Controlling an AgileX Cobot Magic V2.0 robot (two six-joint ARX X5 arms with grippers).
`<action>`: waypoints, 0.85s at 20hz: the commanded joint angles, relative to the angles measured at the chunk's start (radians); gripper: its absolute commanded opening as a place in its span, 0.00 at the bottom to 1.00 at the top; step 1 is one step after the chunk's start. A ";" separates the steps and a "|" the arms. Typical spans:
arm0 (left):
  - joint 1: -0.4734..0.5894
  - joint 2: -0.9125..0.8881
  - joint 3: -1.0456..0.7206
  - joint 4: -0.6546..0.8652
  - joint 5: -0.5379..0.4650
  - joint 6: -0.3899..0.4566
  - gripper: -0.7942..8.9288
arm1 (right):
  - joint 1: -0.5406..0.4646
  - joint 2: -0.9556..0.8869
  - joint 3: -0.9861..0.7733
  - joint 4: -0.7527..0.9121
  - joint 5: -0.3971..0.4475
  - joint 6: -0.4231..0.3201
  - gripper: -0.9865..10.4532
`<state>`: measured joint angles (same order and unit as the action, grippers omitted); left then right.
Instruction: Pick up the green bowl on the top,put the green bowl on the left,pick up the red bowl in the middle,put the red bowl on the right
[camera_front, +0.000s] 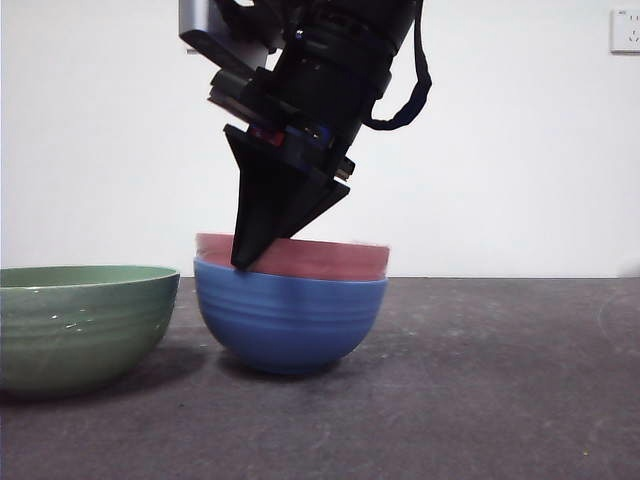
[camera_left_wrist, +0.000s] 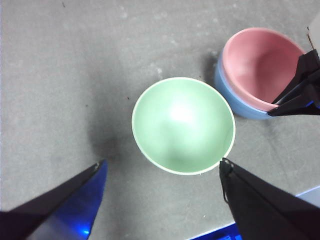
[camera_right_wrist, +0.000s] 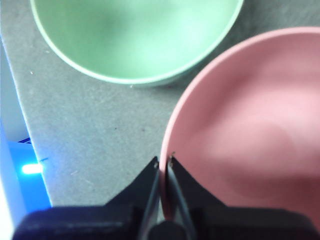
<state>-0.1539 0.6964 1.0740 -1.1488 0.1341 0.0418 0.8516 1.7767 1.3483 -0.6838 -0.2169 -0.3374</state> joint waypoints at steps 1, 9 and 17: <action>0.003 -0.001 -0.005 0.011 -0.002 0.011 0.47 | 0.010 0.002 -0.009 -0.019 -0.011 0.003 0.08; 0.003 0.002 -0.005 0.026 -0.001 0.011 0.47 | 0.009 -0.085 -0.008 -0.020 0.068 0.003 0.08; 0.003 0.002 -0.005 0.037 -0.001 0.011 0.47 | 0.006 -0.182 -0.008 -0.038 0.342 0.055 0.08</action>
<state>-0.1532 0.6998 1.0740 -1.1240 0.1341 0.0422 0.8574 1.6115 1.3483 -0.7265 0.1005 -0.3099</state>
